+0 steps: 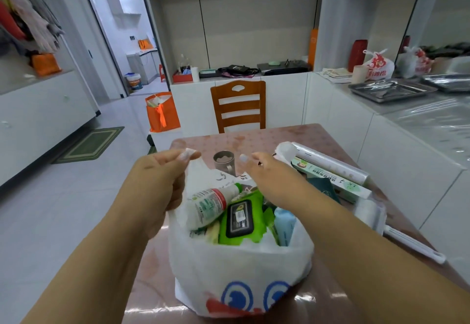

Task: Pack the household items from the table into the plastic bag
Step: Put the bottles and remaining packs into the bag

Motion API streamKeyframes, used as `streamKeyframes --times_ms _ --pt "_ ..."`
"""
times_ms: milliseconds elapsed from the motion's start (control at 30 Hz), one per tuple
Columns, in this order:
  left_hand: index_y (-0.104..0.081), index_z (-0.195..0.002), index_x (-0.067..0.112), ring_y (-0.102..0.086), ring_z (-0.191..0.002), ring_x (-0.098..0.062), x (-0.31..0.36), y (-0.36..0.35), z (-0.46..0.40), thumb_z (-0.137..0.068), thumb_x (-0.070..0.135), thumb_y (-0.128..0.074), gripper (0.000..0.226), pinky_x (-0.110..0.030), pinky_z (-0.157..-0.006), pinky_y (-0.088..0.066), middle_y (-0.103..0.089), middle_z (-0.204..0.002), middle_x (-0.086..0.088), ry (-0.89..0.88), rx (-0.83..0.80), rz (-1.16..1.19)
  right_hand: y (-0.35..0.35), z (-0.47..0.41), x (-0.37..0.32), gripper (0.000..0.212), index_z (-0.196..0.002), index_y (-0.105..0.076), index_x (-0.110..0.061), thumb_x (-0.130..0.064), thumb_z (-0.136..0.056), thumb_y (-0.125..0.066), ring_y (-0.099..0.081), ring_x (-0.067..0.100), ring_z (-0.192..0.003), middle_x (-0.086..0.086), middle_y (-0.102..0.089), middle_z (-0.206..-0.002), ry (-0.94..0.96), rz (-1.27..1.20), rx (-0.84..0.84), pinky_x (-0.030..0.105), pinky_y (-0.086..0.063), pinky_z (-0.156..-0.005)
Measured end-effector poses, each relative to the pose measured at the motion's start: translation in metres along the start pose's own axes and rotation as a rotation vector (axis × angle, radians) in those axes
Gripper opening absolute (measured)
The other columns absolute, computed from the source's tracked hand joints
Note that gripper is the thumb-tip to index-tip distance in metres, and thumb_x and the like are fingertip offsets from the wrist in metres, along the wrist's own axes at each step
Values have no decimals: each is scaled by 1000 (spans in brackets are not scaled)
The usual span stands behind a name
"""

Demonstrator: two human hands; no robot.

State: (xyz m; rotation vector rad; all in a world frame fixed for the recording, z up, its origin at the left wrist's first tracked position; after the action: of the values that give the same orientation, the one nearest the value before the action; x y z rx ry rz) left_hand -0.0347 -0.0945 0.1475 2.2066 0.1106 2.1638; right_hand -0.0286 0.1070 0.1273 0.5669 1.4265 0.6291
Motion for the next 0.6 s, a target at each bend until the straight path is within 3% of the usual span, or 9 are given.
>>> streamKeyframes --times_ms 100,233,400,467,533,600 --pt "-71 -109 14 -25 -39 -6 -5 9 10 -102 16 -42 30 -19 -35 -27 -31 -47 6 19 -6 109 9 -1 4 53 -130 -48 -18 -55 -98 -27 -56 21 -101 2 -60 -111 -47 -75 61 37 -45 -88" --pt "-67 -116 10 -25 -39 -6 -18 9 6 -103 18 -42 29 -19 -35 -25 -30 -49 4 94 28 110 7 -5 14 57 -123 -53 -18 -60 -97 -26 -57 19 -98 4 -64 -108 -128 -75 57 32 -37 -76" --pt "-64 -118 5 -22 -37 -5 -23 10 -6 -103 16 -41 29 -17 -34 -22 -28 -47 6 105 49 167 5 -15 12 61 -116 -57 -21 -68 -91 -27 -62 23 -104 5 -68 -105 -110 -150 42 42 -44 -97" --pt "-63 -118 4 -22 -37 -5 -17 9 -15 -103 15 -41 29 -15 -34 -22 -28 -46 7 83 64 205 8 -16 5 58 -114 -59 -20 -66 -91 -31 -64 23 -102 3 -70 -100 -66 -261 26 45 -46 -99" --pt "-63 -117 3 -23 -36 -5 -4 8 -33 -103 17 -41 29 -15 -34 -23 -29 -44 8 42 77 213 11 -18 -4 55 -121 -58 -18 -60 -95 -33 -63 16 -96 -1 -68 -101 -25 -298 8 39 -49 -90" --pt "-64 -114 4 -24 -36 -5 7 7 -50 -103 19 -43 28 -16 -35 -25 -31 -43 8 10 93 174 15 -20 -9 54 -128 -54 -22 -59 -96 -31 -58 7 -89 -4 -65 -105 -2 -247 21 26 -44 -71"
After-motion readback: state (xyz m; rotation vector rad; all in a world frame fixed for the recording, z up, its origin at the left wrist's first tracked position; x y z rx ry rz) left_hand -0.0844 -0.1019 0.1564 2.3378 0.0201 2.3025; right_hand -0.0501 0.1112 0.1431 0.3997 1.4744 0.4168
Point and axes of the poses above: each hand's wrist, its own z-axis away from the middle knuckle, its own y-axis out of the back of the hand, x = y × z, the point moved 5 cm from there along -z, towards the middle knuckle
